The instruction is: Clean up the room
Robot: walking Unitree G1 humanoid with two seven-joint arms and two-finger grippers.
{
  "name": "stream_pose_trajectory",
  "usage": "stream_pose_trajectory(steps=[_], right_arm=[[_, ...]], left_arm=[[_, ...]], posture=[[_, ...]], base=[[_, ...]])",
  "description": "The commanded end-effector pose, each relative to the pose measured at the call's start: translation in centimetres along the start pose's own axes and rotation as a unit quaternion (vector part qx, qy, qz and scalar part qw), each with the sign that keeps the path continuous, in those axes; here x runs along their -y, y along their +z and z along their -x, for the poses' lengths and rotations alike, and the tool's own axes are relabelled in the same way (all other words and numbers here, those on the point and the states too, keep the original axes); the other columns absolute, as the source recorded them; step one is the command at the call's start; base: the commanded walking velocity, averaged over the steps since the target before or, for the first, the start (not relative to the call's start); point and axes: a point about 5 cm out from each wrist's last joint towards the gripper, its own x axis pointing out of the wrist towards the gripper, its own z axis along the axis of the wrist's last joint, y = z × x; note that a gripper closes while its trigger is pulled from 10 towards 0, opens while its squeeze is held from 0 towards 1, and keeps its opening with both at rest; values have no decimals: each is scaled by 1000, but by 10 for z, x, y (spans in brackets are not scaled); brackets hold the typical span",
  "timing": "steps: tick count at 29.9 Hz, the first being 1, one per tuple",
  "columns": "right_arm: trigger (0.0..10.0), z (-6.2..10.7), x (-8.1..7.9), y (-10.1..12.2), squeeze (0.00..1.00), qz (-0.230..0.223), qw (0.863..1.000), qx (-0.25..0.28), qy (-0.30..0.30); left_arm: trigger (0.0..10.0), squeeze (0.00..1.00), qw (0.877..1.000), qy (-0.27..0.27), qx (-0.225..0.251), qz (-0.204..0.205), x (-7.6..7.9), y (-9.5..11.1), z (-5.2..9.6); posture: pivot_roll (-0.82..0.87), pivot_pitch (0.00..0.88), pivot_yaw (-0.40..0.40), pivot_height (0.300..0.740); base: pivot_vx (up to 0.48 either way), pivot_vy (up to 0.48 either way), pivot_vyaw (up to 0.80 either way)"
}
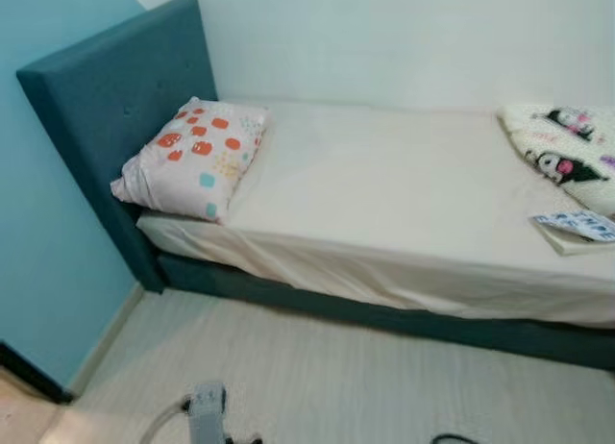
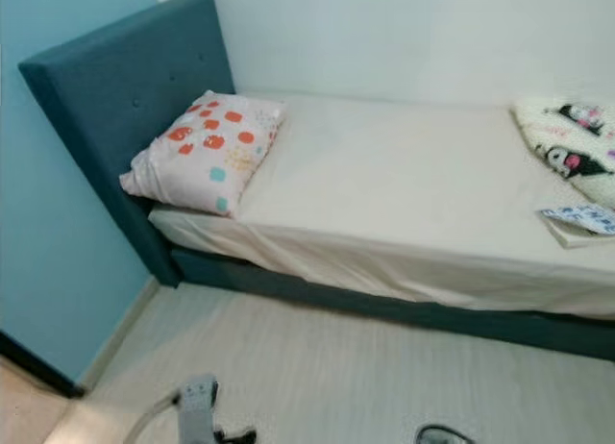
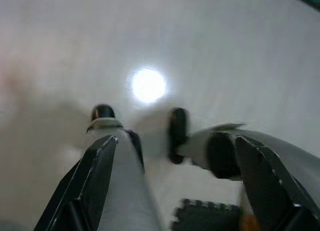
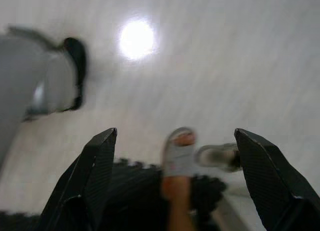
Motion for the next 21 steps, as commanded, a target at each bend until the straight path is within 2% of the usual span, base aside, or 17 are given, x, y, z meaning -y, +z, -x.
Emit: stream_pose_trajectory(steps=[1,8,21], right_arm=[[10000,0,-8,0,0,5,1000,-1,12],[10000,0,-7,-2,0,-3,1000,-4,5],[10000,0,-4,-3,0,-14,1000,-3,-6]], left_arm=[[10000,0,1000,10,-1,1,-8,-3,2],[10000,0,1000,9,-3,-1,-9,-5,3],[10000,0,1000,8,-5,-2,-11,-5,4]], posture=[[-16,90,27,740],[-20,98,30,740],[-22,96,31,740]], base=[[0,-480,763],[0,-480,760],[0,-480,0]])
